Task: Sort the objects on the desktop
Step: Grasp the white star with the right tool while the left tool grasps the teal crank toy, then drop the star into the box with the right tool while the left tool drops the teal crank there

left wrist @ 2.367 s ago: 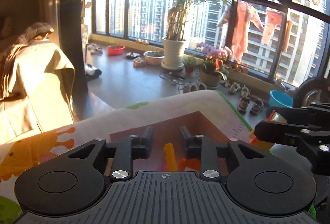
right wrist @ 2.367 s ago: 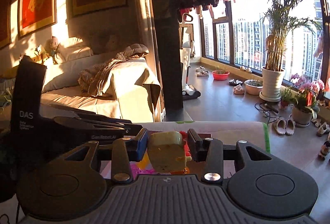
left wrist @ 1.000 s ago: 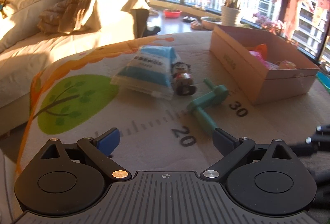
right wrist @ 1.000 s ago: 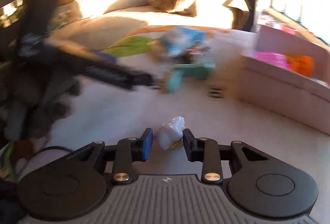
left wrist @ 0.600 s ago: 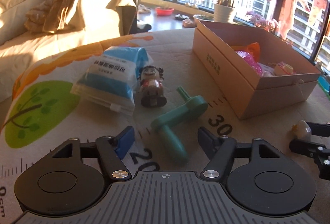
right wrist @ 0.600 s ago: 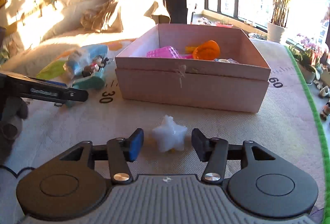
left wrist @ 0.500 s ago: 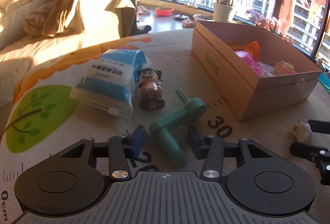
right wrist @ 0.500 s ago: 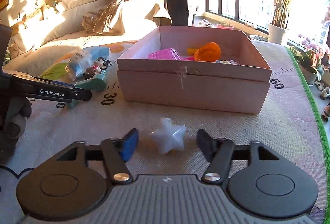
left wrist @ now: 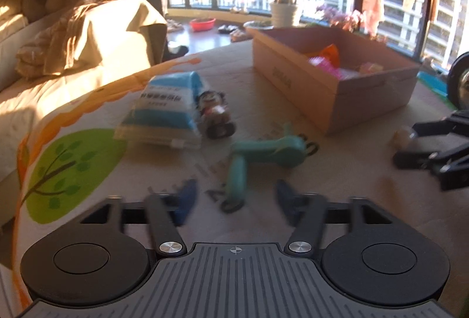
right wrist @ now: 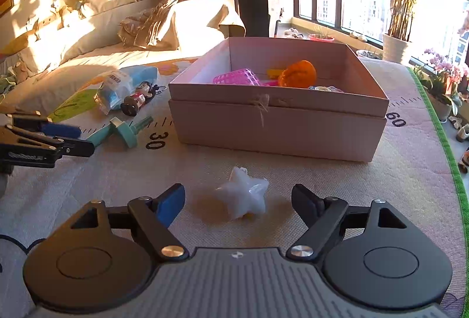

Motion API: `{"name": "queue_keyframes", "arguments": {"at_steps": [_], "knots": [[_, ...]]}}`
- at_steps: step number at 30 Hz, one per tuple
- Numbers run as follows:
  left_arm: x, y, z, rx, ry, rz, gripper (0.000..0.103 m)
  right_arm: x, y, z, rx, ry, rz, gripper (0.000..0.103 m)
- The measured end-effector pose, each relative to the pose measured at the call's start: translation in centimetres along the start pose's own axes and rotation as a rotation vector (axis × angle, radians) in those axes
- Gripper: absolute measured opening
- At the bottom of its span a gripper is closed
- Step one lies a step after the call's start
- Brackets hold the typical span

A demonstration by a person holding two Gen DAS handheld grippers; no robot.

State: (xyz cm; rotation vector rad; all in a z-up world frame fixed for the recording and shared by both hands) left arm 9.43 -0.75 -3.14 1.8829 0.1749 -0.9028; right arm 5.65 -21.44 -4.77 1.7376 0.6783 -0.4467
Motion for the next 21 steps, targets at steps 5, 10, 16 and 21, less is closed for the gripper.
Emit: {"name": "queue_keyframes", "arguments": {"at_steps": [5, 10, 16, 21], "knots": [[2.0, 2.8, 2.7, 0.056, 0.004, 0.022, 0.095, -0.2, 0.0, -0.3, -0.016, -0.009, 0.019, 0.082], [5.1, 3.2, 2.5, 0.0, 0.02, -0.056, 0.083, -0.2, 0.0, -0.6, -0.034, 0.003, 0.016, 0.082], [4.5, 2.7, 1.9, -0.029, 0.013, -0.056, 0.075, 0.4, 0.2, -0.5, -0.018, 0.011, -0.019, 0.066], [2.0, 1.9, 3.0, -0.016, -0.011, -0.037, 0.075, 0.3, 0.2, -0.8, -0.063, -0.009, -0.018, 0.037]]}}
Point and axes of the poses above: each gripper's, at about its wrist camera, not at the fingertips, and x roughly the way its jaws point, z to its right, y to its top, the point moved 8 cm from there along x, roughly the way its jaws point, and after that the axes turned 15 degrees about x, right-handed, at the moved point
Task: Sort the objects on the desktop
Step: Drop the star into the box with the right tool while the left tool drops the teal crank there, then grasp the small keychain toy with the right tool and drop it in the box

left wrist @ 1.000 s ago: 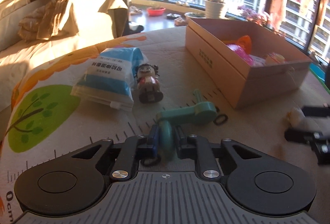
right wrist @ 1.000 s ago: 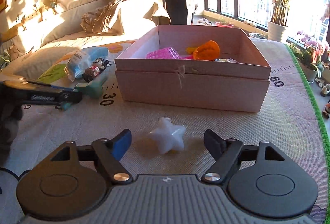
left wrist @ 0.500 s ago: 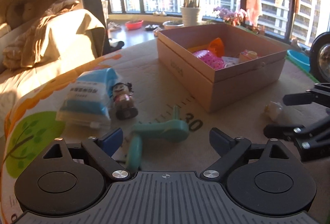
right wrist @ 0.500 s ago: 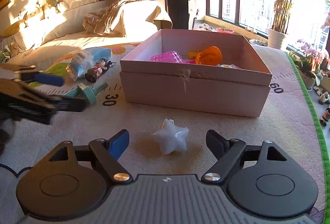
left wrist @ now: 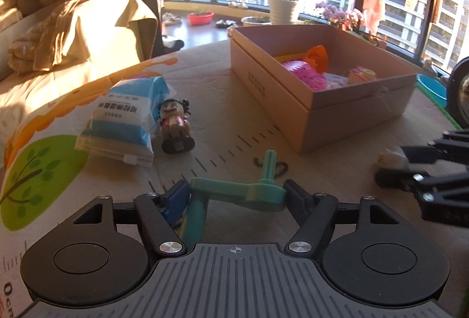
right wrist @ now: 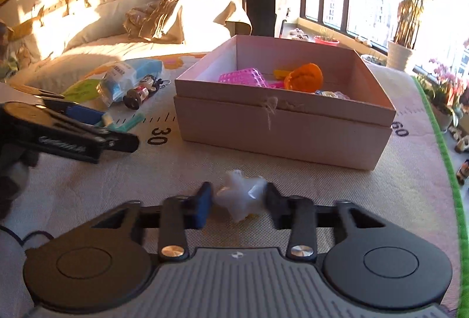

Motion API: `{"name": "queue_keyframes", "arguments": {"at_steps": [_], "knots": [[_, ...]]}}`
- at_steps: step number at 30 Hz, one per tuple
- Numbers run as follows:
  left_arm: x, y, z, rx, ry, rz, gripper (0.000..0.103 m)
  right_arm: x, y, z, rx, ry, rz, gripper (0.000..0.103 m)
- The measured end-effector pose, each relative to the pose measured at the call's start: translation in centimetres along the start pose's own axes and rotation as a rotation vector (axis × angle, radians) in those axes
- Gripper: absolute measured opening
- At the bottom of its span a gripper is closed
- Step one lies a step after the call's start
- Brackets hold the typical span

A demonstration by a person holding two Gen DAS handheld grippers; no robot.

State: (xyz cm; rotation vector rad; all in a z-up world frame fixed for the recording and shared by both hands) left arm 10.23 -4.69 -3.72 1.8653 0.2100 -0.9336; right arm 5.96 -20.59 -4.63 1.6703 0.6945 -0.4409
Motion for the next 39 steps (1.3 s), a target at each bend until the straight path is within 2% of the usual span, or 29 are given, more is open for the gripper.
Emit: {"name": "queue_keyframes", "arguments": {"at_steps": [9, 12, 16, 19, 21, 23, 28, 29, 31, 33, 35, 37, 39], "knots": [[-4.4, -0.7, 2.5, 0.047, -0.024, 0.025, 0.075, -4.2, 0.2, -1.0, -0.067, 0.061, -0.015, 0.037], [-5.9, 0.7, 3.5, 0.067, -0.047, 0.069, 0.075, -6.6, 1.3, -1.1, -0.085, 0.082, 0.025, 0.037], [-7.3, 4.2, 4.4, 0.112, -0.064, 0.163, 0.075, -10.3, 4.3, -0.3, -0.066, 0.107, 0.127, 0.035], [-6.2, 7.4, 4.8, 0.141, -0.06, 0.211, 0.075, -11.6, 6.5, 0.8, -0.064, 0.081, 0.197, 0.032], [-4.5, 9.3, 4.7, 0.143, -0.053, 0.216, 0.075, -11.5, 7.7, 1.7, -0.06, 0.054, 0.225, 0.03], [-2.8, 11.3, 4.6, 0.137, -0.05, 0.228, 0.075, -10.8, 9.0, 2.6, -0.054, 0.038, 0.235, 0.023], [1.6, 16.3, 3.5, 0.082, -0.011, 0.267, 0.076, -8.7, 10.8, 5.0, 0.009, 0.02, 0.217, 0.023], [2.5, 17.1, 3.3, 0.066, -0.011, 0.267, 0.077, -8.4, 10.7, 5.3, 0.014, 0.018, 0.212, 0.023], [3.9, 18.1, 2.7, 0.038, -0.028, 0.257, 0.089, -7.9, 10.1, 5.6, 0.016, 0.014, 0.195, 0.023], [4.1, 17.9, 2.1, 0.013, -0.026, 0.247, 0.089, -7.2, 8.9, 5.7, 0.01, 0.011, 0.167, 0.025], [3.5, 16.8, 1.6, -0.004, -0.023, 0.233, 0.092, -6.5, 7.5, 6.1, 0.002, -0.004, 0.133, 0.038], [2.3, 14.9, 1.1, -0.02, -0.001, 0.214, 0.095, -5.6, 6.0, 6.5, -0.001, -0.014, 0.095, 0.045], [1.0, 12.5, 1.0, -0.024, 0.012, 0.194, 0.096, -4.5, 4.5, 6.9, -0.001, -0.026, 0.054, 0.046]]}}
Point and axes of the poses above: each gripper's, at about its wrist camera, not at the fingertips, and x roughly the way its jaws point, z to its right, y to its top, the point moved 8 cm from there along x, roughly the way its jaws point, and after that the axes turned 15 degrees about x, right-handed, at the moved point
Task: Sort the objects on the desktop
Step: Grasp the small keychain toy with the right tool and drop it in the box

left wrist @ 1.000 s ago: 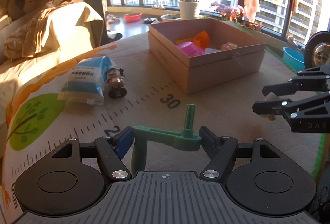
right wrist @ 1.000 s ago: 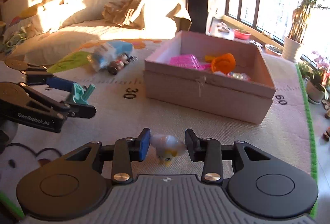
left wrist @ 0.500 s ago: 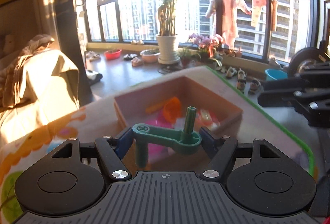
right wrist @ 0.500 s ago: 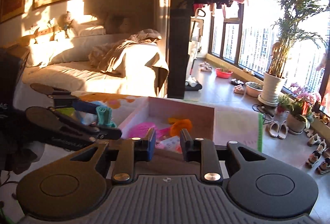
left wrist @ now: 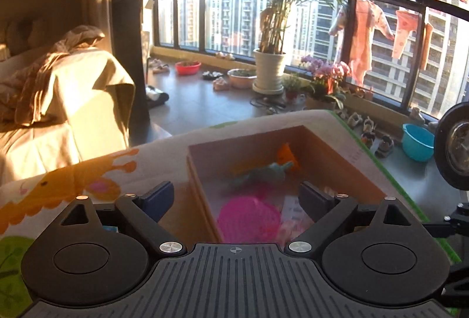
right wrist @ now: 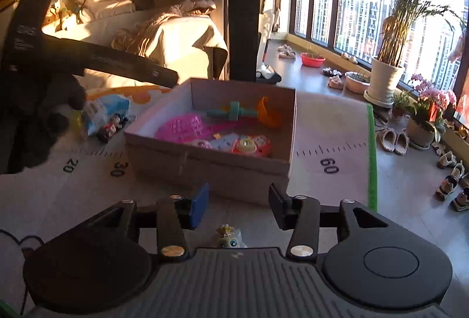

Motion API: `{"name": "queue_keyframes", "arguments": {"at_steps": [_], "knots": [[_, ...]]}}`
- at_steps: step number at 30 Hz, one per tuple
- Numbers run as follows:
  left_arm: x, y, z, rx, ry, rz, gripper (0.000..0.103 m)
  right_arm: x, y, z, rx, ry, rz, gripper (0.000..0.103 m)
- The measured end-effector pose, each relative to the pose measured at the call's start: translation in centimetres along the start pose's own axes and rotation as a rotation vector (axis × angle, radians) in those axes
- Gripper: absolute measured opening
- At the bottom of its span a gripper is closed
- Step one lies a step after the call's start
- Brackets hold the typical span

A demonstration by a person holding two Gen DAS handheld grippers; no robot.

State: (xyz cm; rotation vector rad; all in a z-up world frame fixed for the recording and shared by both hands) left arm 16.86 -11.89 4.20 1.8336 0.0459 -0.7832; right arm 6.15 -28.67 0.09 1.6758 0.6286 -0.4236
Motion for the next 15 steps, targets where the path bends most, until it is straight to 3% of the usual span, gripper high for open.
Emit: {"name": "queue_keyframes", "arguments": {"at_steps": [8, 12, 14, 15], "knots": [[-4.1, -9.0, 1.1, -0.004, 0.016, -0.113, 0.1, 3.4, -3.7, -0.2, 0.005, -0.031, -0.099, 0.047], [-4.6, -12.2, 0.5, -0.069, 0.009, -0.163, 0.101, 2.9, -4.6, -1.1, -0.003, -0.001, -0.134, 0.047], [-4.4, -13.2, 0.2, -0.083, 0.011, -0.187, 0.101, 2.5, -4.8, -1.1, -0.004, -0.02, -0.14, 0.036], [-4.4, -13.7, 0.2, -0.084, 0.022, -0.199, 0.101, 2.4, -4.7, -1.1, -0.001, -0.029, -0.144, 0.036]]}}
Point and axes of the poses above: each gripper's, at about its wrist camera, not at the fingertips, and x roughly the way its jaws point, z to its right, y to its top, the point moved 8 cm from there along x, roughly the way its jaws point, and after that the axes turned 15 degrees about x, right-handed, at the moved point
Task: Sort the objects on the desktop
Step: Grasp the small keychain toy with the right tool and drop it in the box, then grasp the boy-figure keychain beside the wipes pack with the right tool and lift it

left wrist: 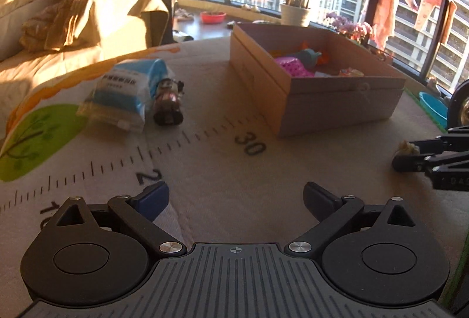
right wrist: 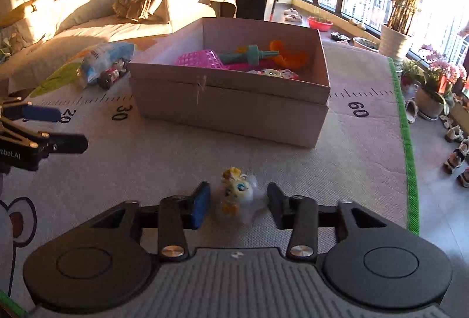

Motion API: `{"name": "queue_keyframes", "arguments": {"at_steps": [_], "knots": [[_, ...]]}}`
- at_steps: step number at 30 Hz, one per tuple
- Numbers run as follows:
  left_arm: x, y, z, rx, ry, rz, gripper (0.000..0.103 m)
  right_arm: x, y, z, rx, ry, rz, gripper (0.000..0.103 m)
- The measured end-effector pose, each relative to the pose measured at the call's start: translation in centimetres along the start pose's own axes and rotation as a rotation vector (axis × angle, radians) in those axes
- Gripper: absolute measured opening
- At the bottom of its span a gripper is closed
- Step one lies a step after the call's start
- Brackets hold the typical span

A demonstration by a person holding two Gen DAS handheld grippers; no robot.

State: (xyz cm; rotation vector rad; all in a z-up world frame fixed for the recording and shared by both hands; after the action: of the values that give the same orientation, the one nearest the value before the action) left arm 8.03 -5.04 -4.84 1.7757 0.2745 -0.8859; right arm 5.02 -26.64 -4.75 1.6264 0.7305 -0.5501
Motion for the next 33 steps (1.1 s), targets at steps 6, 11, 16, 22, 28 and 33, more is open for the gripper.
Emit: {"name": "queue_keyframes", "arguments": {"at_steps": [6, 11, 16, 22, 28, 33], "knots": [[-0.3, -0.8, -1.2, -0.014, 0.023, -0.003, 0.102, -3.1, 3.2, -1.5, -0.009, 0.024, 0.076, 0.031], [-0.6, -1.3, -1.8, -0.039, 0.03, -0.003, 0.102, -3.9, 8.8, -2.5, -0.008, 0.026, 0.176, 0.031], [-0.9, -1.6, -2.3, -0.045, 0.03, -0.001, 0.103, -1.3, 11.8, -2.7, 0.014, -0.01, 0.18, 0.032], [-0.9, -1.9, -4.0, -0.073, 0.049, -0.001, 0.103, 0.5, 12.1, -5.0, 0.01, 0.004, 0.148, 0.032], [-1.0, -2.3, -5.8, -0.083, 0.072, -0.011, 0.103, 2.1, 12.1, -12.2, -0.041, 0.141, 0.078, 0.033], [-1.2, -2.8, -7.2, -0.056, 0.097, -0.02, 0.103, 6.4, 12.3, -18.5, -0.07, 0.17, -0.004, 0.035]]}}
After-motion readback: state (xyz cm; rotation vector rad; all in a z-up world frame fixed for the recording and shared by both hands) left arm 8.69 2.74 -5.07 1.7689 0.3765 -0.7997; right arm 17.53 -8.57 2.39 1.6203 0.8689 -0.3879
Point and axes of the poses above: each gripper's, at about its wrist camera, not at the fingertips, and x roughly the way its jaws point, z to its right, y to its top, the point moved 8 cm from there along x, roughly the way its jaws point, and after that the axes turned 15 degrees about x, right-handed, at the moved point
